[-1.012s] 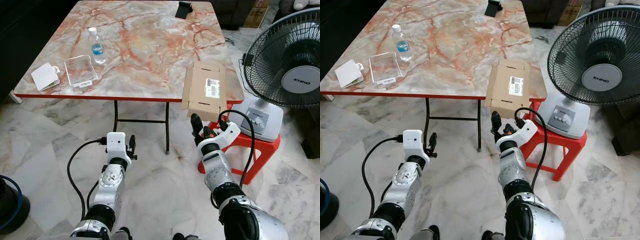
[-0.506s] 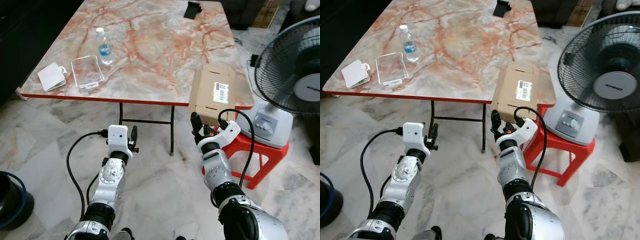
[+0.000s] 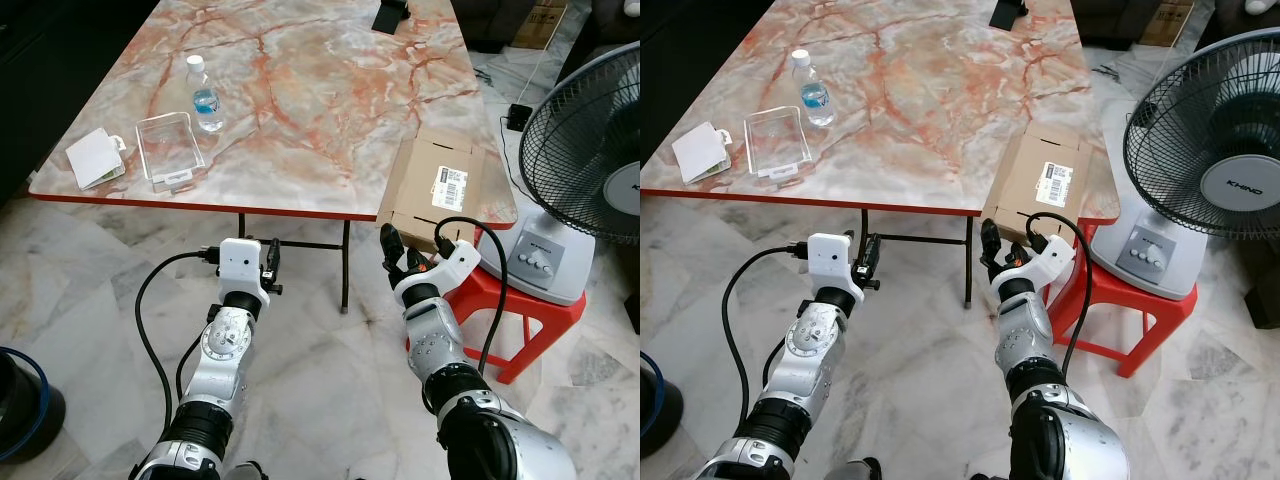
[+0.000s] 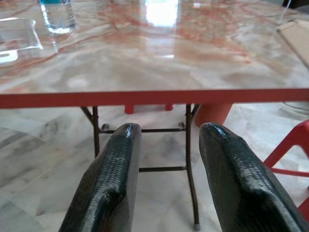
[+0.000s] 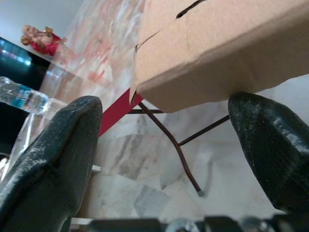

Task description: Picking trash to rubbish bin

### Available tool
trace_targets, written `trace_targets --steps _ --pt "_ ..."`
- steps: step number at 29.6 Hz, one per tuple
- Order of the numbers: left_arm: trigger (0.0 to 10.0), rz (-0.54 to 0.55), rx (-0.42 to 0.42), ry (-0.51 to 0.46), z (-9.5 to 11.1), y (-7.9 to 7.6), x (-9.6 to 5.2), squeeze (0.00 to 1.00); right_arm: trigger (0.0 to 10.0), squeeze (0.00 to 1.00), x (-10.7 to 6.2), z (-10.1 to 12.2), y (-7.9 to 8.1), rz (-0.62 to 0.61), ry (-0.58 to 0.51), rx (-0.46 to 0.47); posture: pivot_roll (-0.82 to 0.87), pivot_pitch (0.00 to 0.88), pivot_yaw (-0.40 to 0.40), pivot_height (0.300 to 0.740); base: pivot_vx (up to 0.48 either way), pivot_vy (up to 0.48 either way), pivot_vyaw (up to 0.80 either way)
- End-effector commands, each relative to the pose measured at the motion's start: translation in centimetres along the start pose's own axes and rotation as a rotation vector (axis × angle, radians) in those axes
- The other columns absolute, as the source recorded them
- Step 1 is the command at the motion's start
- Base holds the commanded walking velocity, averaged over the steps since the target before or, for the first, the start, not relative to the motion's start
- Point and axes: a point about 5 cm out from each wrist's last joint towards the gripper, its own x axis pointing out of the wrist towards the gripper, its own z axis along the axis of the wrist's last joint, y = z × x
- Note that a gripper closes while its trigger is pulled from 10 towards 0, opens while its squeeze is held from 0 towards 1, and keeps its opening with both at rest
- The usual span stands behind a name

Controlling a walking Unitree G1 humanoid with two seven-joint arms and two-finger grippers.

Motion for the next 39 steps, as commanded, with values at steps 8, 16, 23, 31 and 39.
trace_targets --steps 8,16,23,31,39 --pt "10.0 -0.023 -0.012 0.012 0.0 -0.6 -0.2 0.00 10.0 0.00 -0.4 0.4 -1.1 -0.080 -0.027 -0.011 0.12 0.176 -0.008 0.740 0.000 0.000 0.00" --pt "10.0 -0.027 -0.014 0.014 0.0 -0.6 -0.3 0.00 10.0 0.00 -0.3 0.8 -1.5 -0.125 -0.036 -0.004 0.12 0.178 -0.008 0.740 0.000 0.000 0.00" --pt "10.0 -0.024 -0.012 0.011 0.3 -0.6 -0.3 0.00 10.0 0.00 -0.1 0.7 -1.3 -0.140 -0.029 -0.006 0.13 0.187 -0.005 0.740 0.000 0.000 0.00" --pt "10.0 -0.020 -0.011 0.008 0.4 -0.4 -0.5 0.00 10.0 0.00 0.0 0.8 -1.3 -0.155 -0.037 -0.004 0.14 0.197 -0.001 0.740 0.000 0.000 0.00" --pt "10.0 -0.025 -0.011 -0.010 1.2 -0.6 -0.7 0.00 10.0 0.00 -0.1 0.9 -1.7 -0.167 -0.034 -0.004 0.15 0.220 0.012 0.740 0.000 0.000 0.00"
